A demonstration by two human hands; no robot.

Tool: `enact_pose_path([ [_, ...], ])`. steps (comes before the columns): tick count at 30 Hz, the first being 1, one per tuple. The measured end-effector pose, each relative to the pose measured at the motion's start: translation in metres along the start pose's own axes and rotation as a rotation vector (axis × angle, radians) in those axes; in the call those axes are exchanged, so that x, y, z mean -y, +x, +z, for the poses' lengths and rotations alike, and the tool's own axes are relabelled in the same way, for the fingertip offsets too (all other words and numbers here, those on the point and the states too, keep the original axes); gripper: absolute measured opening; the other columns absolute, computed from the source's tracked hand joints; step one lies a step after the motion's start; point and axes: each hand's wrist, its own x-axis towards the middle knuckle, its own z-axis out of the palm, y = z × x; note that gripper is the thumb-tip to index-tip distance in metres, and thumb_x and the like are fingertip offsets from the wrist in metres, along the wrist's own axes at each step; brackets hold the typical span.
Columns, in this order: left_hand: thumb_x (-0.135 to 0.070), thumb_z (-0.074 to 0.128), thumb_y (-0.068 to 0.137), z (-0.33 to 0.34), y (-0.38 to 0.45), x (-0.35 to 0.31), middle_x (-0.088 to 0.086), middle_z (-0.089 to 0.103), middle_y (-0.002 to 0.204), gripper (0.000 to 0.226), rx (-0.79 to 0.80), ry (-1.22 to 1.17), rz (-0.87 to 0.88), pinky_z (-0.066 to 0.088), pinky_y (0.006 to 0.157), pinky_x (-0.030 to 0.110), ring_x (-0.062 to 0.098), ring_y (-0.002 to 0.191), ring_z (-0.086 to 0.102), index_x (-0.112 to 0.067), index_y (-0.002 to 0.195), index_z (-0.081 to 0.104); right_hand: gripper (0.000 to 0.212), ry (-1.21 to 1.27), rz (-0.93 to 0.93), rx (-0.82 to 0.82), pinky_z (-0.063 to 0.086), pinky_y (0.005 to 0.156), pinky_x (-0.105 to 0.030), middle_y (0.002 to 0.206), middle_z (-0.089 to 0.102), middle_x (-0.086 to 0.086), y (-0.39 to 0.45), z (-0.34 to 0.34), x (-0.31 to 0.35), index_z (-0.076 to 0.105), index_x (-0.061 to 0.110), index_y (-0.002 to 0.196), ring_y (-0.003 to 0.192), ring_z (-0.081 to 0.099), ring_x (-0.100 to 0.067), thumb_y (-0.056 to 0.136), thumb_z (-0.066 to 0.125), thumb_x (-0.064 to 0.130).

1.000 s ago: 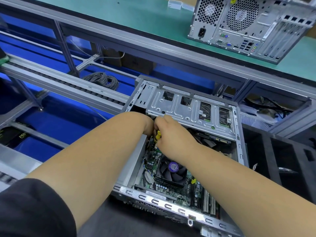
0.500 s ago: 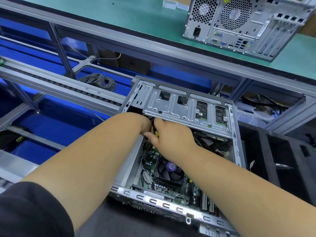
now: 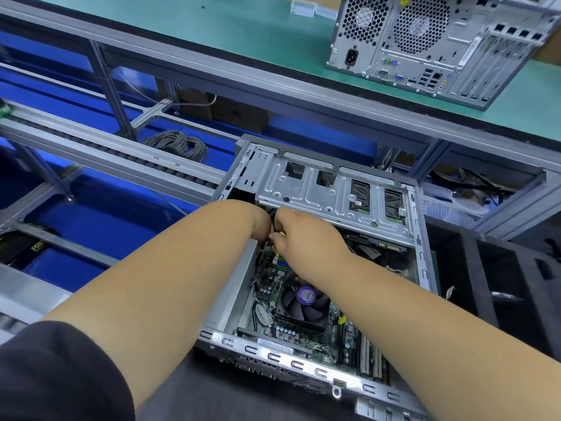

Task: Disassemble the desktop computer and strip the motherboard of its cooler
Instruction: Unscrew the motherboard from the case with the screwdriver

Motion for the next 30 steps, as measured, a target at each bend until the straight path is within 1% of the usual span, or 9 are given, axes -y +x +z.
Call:
enact_pose_path([
  [4,-0.016,0.055,0.093,0.0,-0.0022,-0.0038,0.013,0.059,0.115,0.022,0.009,0.026,0.009,0.044,0.102,0.043,0.026,0.1,0.055,-0.009,0.112,0.064,0.017,0.098,-0.03,0.039,0.03,0.063,-0.032,0.096,0.047,0.0,-0.0011,-0.0053,0.0009,0.048,0.016,0.097,0.084,0.048,-0.025,0.085,0.056,0.024],
  [7,-0.016,0.052,0.094,-0.0011,-0.002,-0.0012,0.01,0.057,0.1,0.009,-0.001,-0.004,-0.005,0.047,0.099,0.043,0.025,0.087,0.051,-0.012,0.095,0.06,0.024,-0.057,-0.012,0.01,0.03,0.058,-0.032,0.075,0.039,0.007,-0.0034,-0.0039,0.0007,0.038,0.023,0.087,0.07,0.044,-0.022,0.092,0.05,0.044],
  [9,-0.016,0.05,0.095,-0.0007,-0.0005,0.0011,0.01,0.056,0.099,0.015,0.013,-0.012,-0.009,0.046,0.099,0.043,0.026,0.086,0.05,-0.009,0.1,0.061,0.029,-0.138,0.007,0.005,0.03,0.058,-0.032,0.069,0.04,0.008,-0.0006,-0.004,-0.0007,0.038,0.024,0.087,0.067,0.04,-0.022,0.096,0.046,0.05],
  [11,-0.019,0.052,0.095,-0.0005,-0.0015,0.0,0.012,0.058,0.105,0.022,0.017,-0.01,-0.004,0.045,0.101,0.044,0.027,0.092,0.053,-0.007,0.11,0.063,0.022,-0.065,0.005,0.054,0.033,0.062,-0.032,0.084,0.053,0.002,0.0033,-0.0061,-0.0006,0.046,0.02,0.097,0.075,0.045,-0.023,0.096,0.051,0.041],
  [14,-0.021,0.057,0.092,-0.0001,-0.0028,-0.0019,0.01,0.058,0.103,0.016,-0.01,-0.055,-0.017,0.047,0.099,0.042,0.026,0.096,0.056,-0.012,0.103,0.064,0.024,0.143,-0.03,0.115,0.034,0.065,-0.032,0.105,0.053,-0.002,0.0028,-0.0092,0.0009,0.05,0.016,0.107,0.086,0.05,-0.024,0.085,0.059,0.021],
  [19,-0.016,0.055,0.091,-0.0024,-0.005,0.0006,0.006,0.052,0.08,0.019,-0.017,-0.087,-0.031,0.047,0.09,0.039,0.024,0.081,0.049,-0.014,0.073,0.053,0.028,-0.086,-0.065,0.033,0.033,0.057,-0.032,0.082,0.052,0.002,-0.0016,-0.0043,0.0025,0.047,0.018,0.099,0.07,0.045,-0.023,0.093,0.047,0.046],
  [22,-0.017,0.053,0.093,-0.0023,-0.0041,0.0004,0.005,0.053,0.08,0.016,-0.023,-0.066,-0.03,0.045,0.084,0.035,0.025,0.081,0.049,-0.013,0.077,0.054,0.025,-0.021,-0.029,0.064,0.03,0.057,-0.033,0.075,0.044,0.006,0.0017,-0.0039,0.002,0.047,0.018,0.103,0.07,0.045,-0.024,0.096,0.049,0.042],
  [26,-0.017,0.054,0.093,0.0007,-0.0015,-0.0026,0.012,0.058,0.111,0.017,0.011,-0.027,-0.016,0.045,0.1,0.043,0.028,0.098,0.055,-0.01,0.106,0.063,0.018,0.134,-0.035,0.077,0.032,0.062,-0.033,0.094,0.047,0.0,0.0019,-0.0078,0.0017,0.048,0.016,0.1,0.084,0.049,-0.026,0.084,0.057,0.022],
  [30,-0.019,0.055,0.091,-0.0008,-0.0016,0.0024,0.008,0.058,0.094,0.011,0.003,-0.063,-0.016,0.047,0.096,0.041,0.025,0.084,0.052,-0.012,0.092,0.063,0.026,-0.093,-0.028,0.025,0.023,0.051,-0.031,0.068,0.038,0.009,-0.0013,-0.0062,0.0013,0.038,0.025,0.087,0.067,0.045,-0.022,0.091,0.047,0.049],
])
